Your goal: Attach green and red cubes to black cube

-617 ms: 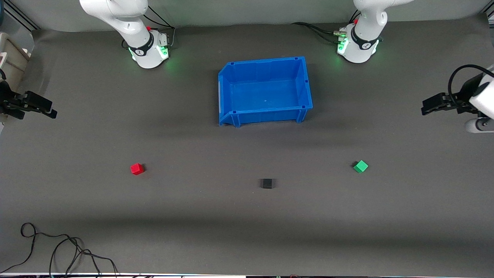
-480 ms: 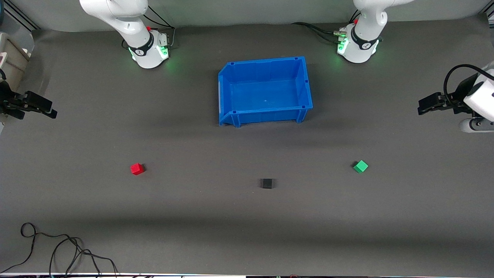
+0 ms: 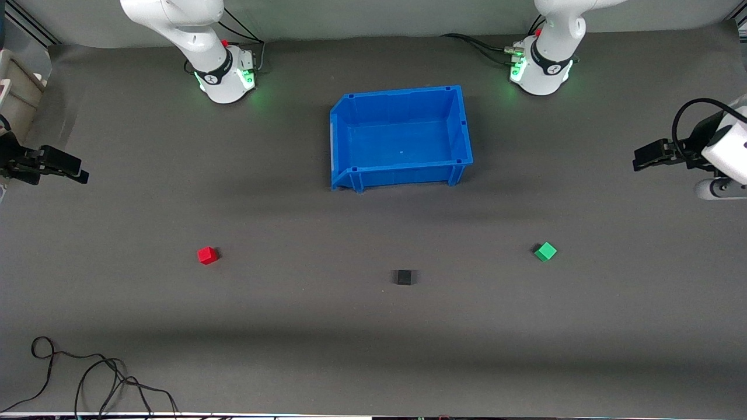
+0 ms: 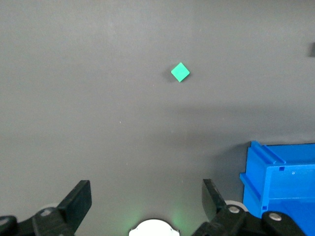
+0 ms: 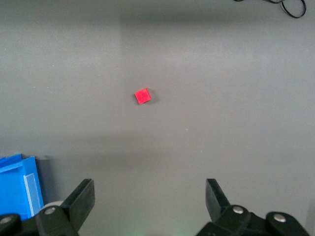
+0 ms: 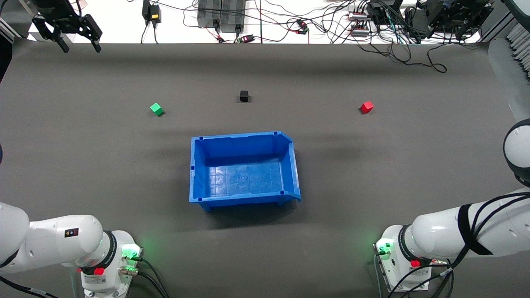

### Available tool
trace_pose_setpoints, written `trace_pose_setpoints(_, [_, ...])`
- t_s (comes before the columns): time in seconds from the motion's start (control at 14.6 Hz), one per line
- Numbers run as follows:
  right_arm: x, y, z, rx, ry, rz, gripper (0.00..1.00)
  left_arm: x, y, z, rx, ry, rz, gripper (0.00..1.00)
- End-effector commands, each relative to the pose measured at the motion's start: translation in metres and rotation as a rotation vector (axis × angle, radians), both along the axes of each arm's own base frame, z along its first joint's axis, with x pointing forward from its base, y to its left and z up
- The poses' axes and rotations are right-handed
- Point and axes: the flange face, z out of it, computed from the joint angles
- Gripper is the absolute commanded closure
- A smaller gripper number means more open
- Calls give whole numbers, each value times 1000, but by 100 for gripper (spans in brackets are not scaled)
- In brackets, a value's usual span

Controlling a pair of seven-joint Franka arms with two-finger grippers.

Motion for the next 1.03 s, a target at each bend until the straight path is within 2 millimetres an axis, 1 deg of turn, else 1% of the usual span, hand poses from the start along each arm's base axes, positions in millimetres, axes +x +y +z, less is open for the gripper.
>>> trace_pose_setpoints(0.0, [5, -4, -1, -5, 16, 15, 0, 1, 3, -3, 29, -6, 22, 0])
trace_pose_setpoints(0.14, [9, -4, -8, -3, 27, 16, 0, 2, 4, -2, 34, -16, 35, 0])
trace_pose_setpoints(0.21, [11, -3, -13, -2, 38, 18, 0, 4, -1, -4, 40, -18, 66, 0])
trace_pose_setpoints(0.34, [15, 1, -22, -3, 55, 30, 0, 13, -16, -18, 55, -31, 137, 0])
trace_pose_setpoints(0.41, [17, 1, -29, -2, 68, 30, 0, 22, -18, -32, 54, -33, 161, 0])
trace_pose_setpoints(0.55, [20, 1, -40, 2, 97, 35, 0, 49, -17, -73, 51, -44, 292, 0])
trace_pose_setpoints(0.62, [23, 2, -48, 5, 111, 54, 0, 57, -22, -94, 59, -29, 342, 0])
trace_pose_setpoints(0.69, [26, 2, -55, 9, 121, 71, 0, 61, -33, -113, 95, -15, 353, 0])
trace_pose_setpoints(0.75, [31, 3, -66, 12, 136, 73, 0, 65, -42, -134, 174, -13, 335, 0])
trace_pose_setpoints(0.82, [36, 6, -75, 15, 143, 77, 0, 70, -42, -152, 208, -22, 397, 0])
trace_pose_setpoints(0.96, [48, 11, -102, 27, 161, 88, 0, 76, -40, -194, 193, -49, 514, 0])
